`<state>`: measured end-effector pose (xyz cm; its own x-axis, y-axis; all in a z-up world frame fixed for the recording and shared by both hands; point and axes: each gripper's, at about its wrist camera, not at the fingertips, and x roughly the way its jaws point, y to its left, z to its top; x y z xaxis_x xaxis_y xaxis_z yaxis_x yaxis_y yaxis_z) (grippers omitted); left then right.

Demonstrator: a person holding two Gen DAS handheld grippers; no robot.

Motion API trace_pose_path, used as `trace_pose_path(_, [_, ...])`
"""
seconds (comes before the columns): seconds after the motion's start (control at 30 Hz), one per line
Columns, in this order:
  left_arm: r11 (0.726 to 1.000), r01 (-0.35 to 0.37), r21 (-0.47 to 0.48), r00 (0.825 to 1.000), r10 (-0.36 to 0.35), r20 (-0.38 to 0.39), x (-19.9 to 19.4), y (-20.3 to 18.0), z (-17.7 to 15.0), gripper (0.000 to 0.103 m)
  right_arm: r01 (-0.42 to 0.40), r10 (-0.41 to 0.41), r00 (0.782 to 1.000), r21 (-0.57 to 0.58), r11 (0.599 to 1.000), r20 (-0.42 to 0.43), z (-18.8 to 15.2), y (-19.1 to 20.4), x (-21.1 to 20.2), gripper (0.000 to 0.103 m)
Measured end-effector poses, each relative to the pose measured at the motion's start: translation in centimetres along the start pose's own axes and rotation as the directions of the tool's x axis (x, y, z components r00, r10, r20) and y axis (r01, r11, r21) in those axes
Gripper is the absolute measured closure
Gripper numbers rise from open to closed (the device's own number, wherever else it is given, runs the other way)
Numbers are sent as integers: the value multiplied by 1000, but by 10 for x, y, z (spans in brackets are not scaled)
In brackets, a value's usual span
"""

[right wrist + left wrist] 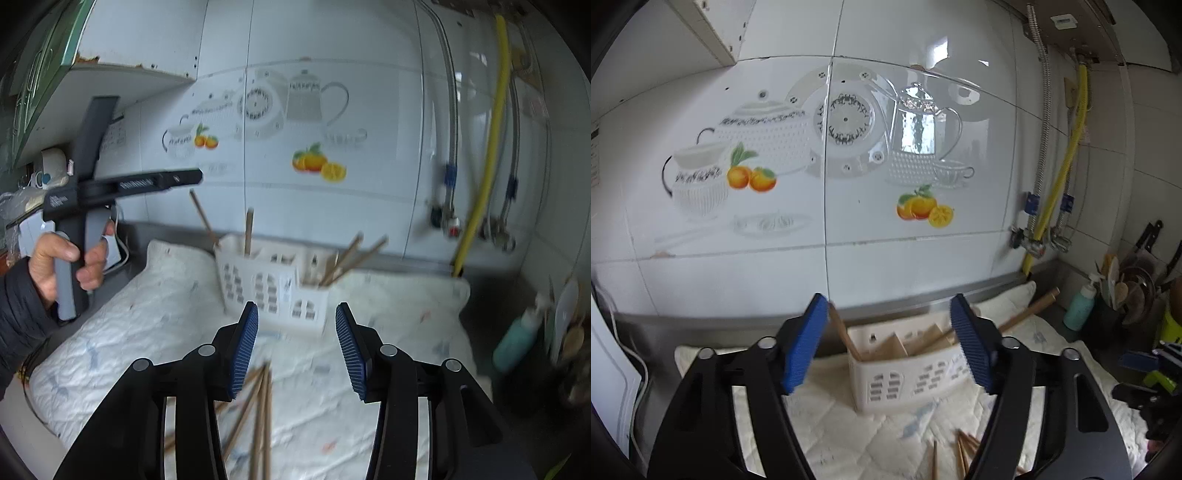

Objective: Organize utensils
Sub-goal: 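Bring both open tools back down to the remaining chopsticks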

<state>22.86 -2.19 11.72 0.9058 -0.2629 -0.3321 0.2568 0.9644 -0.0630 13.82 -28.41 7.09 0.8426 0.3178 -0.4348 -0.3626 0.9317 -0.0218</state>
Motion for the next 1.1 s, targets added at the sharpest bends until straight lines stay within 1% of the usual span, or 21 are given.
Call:
trace_pose_path(0.07, [1000,3,-13,1000,-3,-4,-13,0,-12,21,1,0,1000,18,1000,-20,-14,1,-2,59])
trace_pose_path(0.1, [1000,12,-27,1000,-13,-19,-20,0,-21,18,0,1,999,26,1000,-33,-22,2,-2,58])
trace_pose_path(0.17, [999,14,-37,998,-16,-57,-28,-1,-35,10,6,-4,998,41,999,-57,-38,5,-3,57])
trace_pose_path(0.2, [999,18,-40,997,-21,-73,-33,-2,-44,9,4,0,997,48,999,-71,-45,6,-3,57])
trace_pose_path(0.27, [999,29,-22,997,-30,-76,-42,-5,-61,7,0,5,996,59,998,-94,-59,9,-3,57])
trace_pose_path(0.33, [999,35,21,993,-32,-109,-51,-13,-82,5,26,-21,994,42,999,-111,-73,14,-4,56])
trace_pose_path(0.4, [997,58,42,987,-51,-156,-57,-19,-99,5,22,-16,992,53,998,-124,-85,16,-5,55])
trace_pose_path(0.53, [997,60,55,970,-45,-239,-66,-26,-135,5,16,0,989,107,994,-147,-106,15,-7,55])
trace_pose_path(0.63, [996,37,82,962,-13,-272,-68,-31,-161,5,32,-12,987,122,992,-163,-120,14,-8,55])
trace_pose_path(0.67, [997,34,73,959,-12,-284,-68,-31,-169,5,29,-6,985,134,991,-172,-125,13,-8,55])
trace_pose_path(0.73, [998,48,43,948,-32,-316,-67,-29,-186,5,36,-8,982,150,988,-186,-134,11,-8,55])
trace_pose_path(0.77, [999,23,48,949,-6,-315,-67,-29,-193,5,42,-12,981,152,987,-191,-137,11,-8,55])
trace_pose_path(0.8, [998,4,58,949,14,-314,-67,-29,-198,5,47,-15,980,157,986,-198,-141,10,-8,55])
trace_pose_path(0.83, [998,2,62,948,18,-319,-67,-29,-203,5,49,-16,979,160,986,-202,-143,9,-8,55])
trace_pose_path(0.97, [998,50,44,934,-31,-356,-62,-31,-218,5,58,-22,975,160,985,-221,-151,9,-6,55])
trace_pose_path(1.1, [996,75,54,921,-49,-386,-57,-36,-227,5,56,-17,971,159,986,-236,-156,10,-3,55])
